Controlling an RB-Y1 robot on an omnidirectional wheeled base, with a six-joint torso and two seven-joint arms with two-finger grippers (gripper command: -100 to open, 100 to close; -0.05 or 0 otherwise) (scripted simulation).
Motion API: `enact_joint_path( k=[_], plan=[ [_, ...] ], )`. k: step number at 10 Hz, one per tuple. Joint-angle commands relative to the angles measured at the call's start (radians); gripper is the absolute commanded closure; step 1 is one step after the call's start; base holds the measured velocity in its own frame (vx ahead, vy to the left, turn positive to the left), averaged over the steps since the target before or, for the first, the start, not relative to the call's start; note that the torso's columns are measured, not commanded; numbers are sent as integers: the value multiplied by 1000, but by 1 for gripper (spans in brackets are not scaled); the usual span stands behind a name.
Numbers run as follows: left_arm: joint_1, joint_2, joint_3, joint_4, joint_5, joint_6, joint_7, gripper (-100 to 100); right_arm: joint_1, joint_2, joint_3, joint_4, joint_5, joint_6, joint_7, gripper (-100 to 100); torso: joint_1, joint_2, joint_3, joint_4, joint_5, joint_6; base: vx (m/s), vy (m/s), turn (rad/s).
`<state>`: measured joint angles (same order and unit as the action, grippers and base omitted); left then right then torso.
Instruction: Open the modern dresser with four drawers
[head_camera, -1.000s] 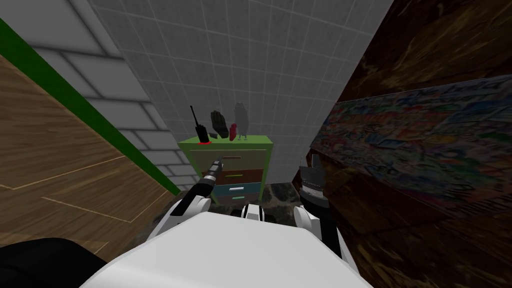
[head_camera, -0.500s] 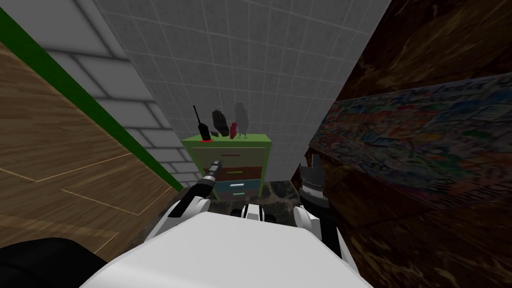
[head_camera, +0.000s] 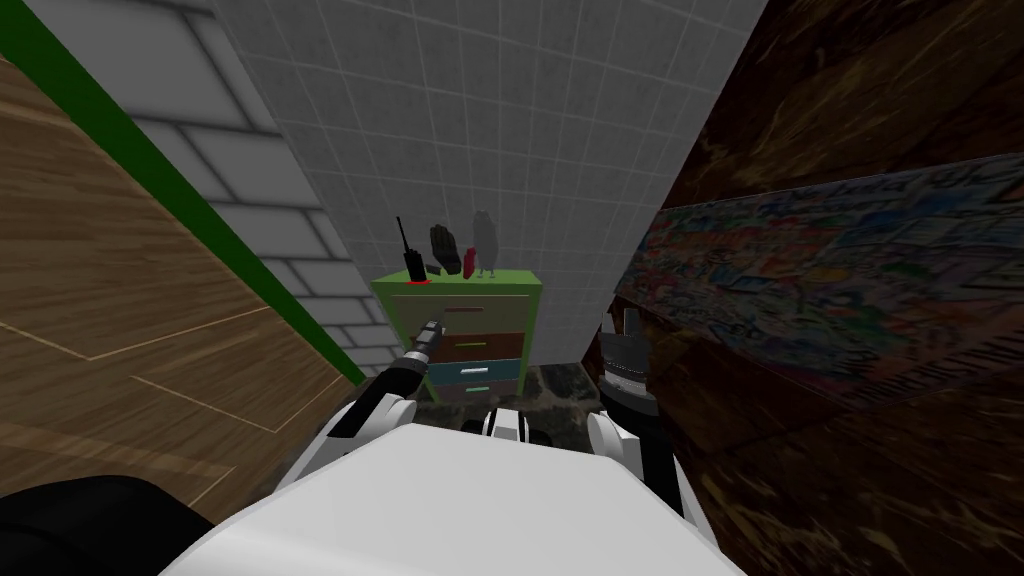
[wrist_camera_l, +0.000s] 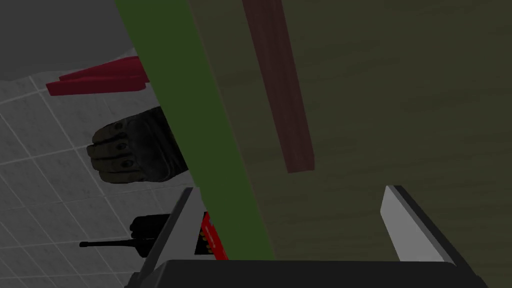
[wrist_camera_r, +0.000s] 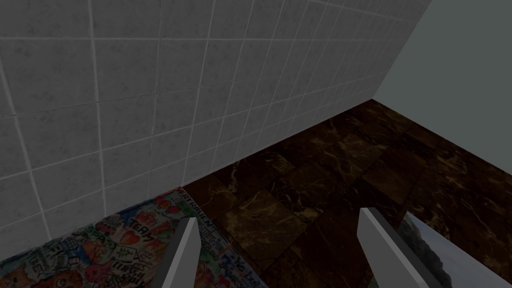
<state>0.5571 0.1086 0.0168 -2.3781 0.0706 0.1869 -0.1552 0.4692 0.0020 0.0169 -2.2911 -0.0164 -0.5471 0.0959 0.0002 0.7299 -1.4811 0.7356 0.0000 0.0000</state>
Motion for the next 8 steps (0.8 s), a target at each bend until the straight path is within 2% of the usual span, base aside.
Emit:
enact_joint_path(
  k=[1,2,3,4,5,8],
  plan=[
    [8,-2,6,-22,2,33,1,-100,0,0,0,0,0,0,0,0,-1,4,2,1,0,0,195,5,-13],
    [6,-1,4,-18,1,24,0,-100,0,0,0,0,0,0,0,0,-1,7,4,2,0,0,91,4,-1],
    [16,-3,7,-48,4,47,0,-100,0,0,0,0,0,0,0,0,-1,14,8,4,0,0,131,6,-17],
    [11,-1,7,-34,3,35,1,-100,0,0,0,0,0,0,0,0,0,11,8,4,0,0,82,4,-3],
    [11,-1,7,-36,4,38,1,100,0,0,0,0,0,0,0,0,0,12,7,3,0,0,13,1,1],
    [34,4,0,-60,9,38,-1,100,-1,0,0,0,0,0,0,0,-1,15,10,3,1,-1,-144,-32,17]
  ],
)
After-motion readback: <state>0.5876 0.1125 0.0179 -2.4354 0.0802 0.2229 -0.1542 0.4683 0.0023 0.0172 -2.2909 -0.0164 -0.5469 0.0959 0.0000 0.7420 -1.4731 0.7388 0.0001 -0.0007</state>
